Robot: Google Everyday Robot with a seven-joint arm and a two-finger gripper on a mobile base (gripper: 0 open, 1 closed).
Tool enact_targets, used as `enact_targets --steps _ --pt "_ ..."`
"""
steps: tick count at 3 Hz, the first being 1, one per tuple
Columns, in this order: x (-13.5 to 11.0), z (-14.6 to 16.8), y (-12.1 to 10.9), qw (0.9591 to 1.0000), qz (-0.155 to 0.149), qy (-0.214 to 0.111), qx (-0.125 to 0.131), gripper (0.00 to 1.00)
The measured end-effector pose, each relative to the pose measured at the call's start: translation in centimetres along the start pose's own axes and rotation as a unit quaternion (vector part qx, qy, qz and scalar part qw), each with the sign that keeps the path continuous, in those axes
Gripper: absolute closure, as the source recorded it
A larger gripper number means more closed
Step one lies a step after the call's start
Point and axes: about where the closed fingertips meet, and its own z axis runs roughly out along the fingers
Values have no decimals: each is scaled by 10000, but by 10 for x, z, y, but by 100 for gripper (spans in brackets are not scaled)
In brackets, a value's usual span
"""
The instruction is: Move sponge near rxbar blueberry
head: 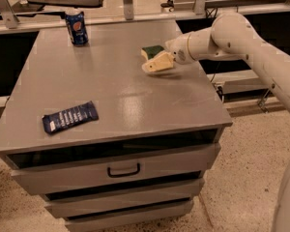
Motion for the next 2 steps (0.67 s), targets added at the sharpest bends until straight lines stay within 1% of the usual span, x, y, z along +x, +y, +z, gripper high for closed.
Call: enact_targets --steps 1,2 --pt "3 -1 -3 9999 -2 -78 79 41" --pt "-1 -7 -1 9999 -61 -142 63 65"
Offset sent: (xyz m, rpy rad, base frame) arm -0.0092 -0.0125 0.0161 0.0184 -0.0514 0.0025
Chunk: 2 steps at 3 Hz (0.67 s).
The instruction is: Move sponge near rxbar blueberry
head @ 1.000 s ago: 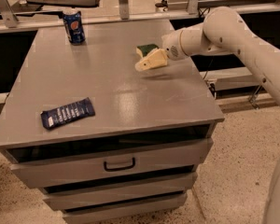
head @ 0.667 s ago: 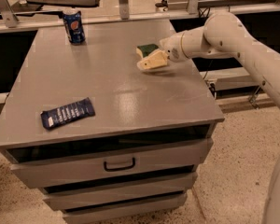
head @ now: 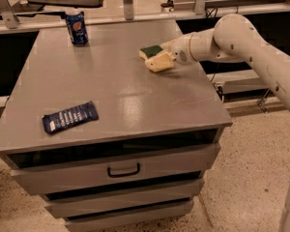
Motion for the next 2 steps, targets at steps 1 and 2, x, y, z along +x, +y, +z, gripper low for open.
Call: enact_targets --steps 1,2 --pt "-19 -19 18 9994 -224 -91 -260 87" --pt "-30 -36 68 9930 -665 29 -975 100"
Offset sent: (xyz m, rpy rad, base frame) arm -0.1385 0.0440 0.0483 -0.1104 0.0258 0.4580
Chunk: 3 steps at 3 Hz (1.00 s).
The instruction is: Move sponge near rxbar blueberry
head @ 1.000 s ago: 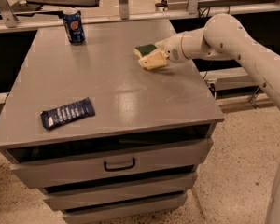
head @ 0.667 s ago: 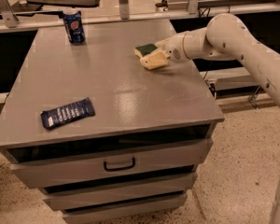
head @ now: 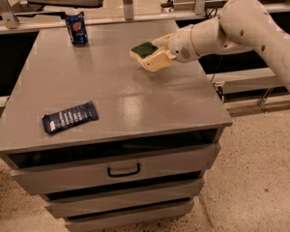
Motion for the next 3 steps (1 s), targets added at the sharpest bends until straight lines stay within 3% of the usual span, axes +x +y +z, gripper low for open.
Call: enact_targets --steps 1,2,3 --pt "-12 3 58 9959 -443 84 -779 100" --pt "-19 9 105 9872 -768 123 -1391 100" --pt "-28 15 139 9782 -1030 89 -1800 100"
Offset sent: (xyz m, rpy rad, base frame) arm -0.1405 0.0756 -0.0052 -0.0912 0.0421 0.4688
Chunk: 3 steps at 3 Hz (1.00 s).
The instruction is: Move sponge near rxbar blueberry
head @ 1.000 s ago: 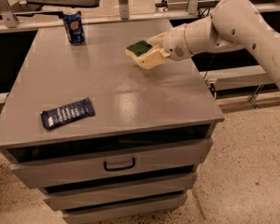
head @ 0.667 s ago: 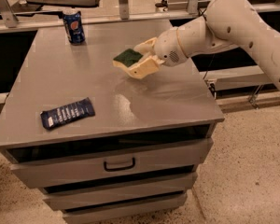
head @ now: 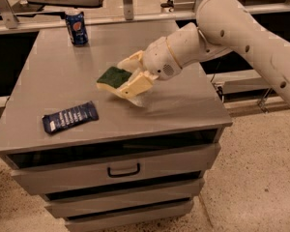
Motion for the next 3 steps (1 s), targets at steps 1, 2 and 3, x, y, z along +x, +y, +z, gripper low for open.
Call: enact_targets --steps 1,2,3 --pt "-8 16 16 9995 -188 -18 -241 100" --pt "-9 29 25 9989 -285 8 -374 83" --pt "-4 34 25 9988 -303 43 -379 60"
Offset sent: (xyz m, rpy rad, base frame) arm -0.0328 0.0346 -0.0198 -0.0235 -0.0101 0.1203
